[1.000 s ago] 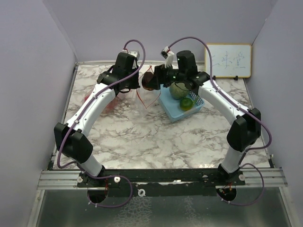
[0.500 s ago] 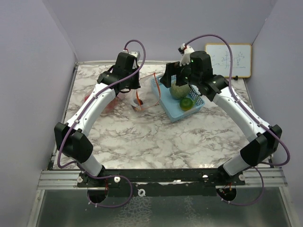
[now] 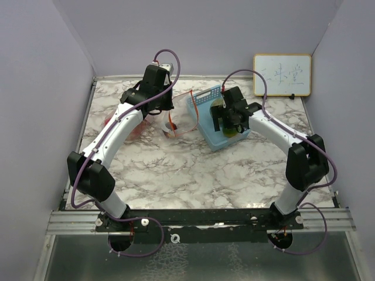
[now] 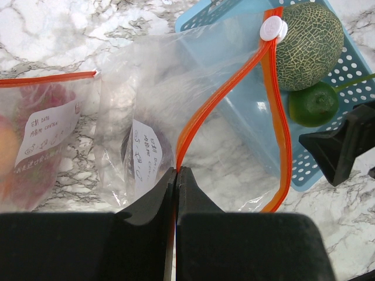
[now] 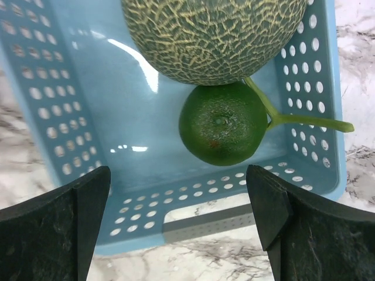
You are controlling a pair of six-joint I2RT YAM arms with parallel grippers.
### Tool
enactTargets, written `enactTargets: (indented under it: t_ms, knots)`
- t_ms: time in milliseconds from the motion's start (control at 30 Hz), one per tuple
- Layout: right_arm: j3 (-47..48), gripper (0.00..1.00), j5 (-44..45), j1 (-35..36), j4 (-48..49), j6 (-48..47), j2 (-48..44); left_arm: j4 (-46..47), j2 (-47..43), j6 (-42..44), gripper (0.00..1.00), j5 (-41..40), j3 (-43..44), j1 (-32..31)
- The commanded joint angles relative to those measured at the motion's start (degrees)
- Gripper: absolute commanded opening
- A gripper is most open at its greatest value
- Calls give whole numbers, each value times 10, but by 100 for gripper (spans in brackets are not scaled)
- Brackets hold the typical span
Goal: Place the food in the zip-top bag and seal the zipper
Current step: Place the fake vegetable in the zipper food storage bag, then pick up the fake fruit from the bin.
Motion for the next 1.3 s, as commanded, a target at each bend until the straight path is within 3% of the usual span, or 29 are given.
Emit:
enactTargets:
  t_ms: [0,400,467,567,667,800,1000,1133,1267]
  knots:
    - [-23,100,56,-6,53,-32,28,5,-5,11,0,6,-1,-1]
    - [-54,98,72,-32,165,-68,113,5,-3,12,0,11,-5,-1]
    - [-60,88,66,-32,173,-70,112,6,-2,13,0,12,-5,-2]
    - [-69,64,56,-32,184,-74,90,6,-1,13,0,12,-5,-1]
    - [-69,57,27,-32,176,-79,54,6,2,14,0,13,-3,-1]
    - [-47,54,-74,-32,128,-75,-23,3,5,15,0,10,2,0]
    - [-29,52,-331,-29,163,-70,-134,0,14,17,0,12,12,0]
    - [14,50,-438,-13,188,-48,-123,0,23,16,0,20,23,-1]
    - [39,50,-457,13,243,-9,-89,2,26,13,0,24,25,0]
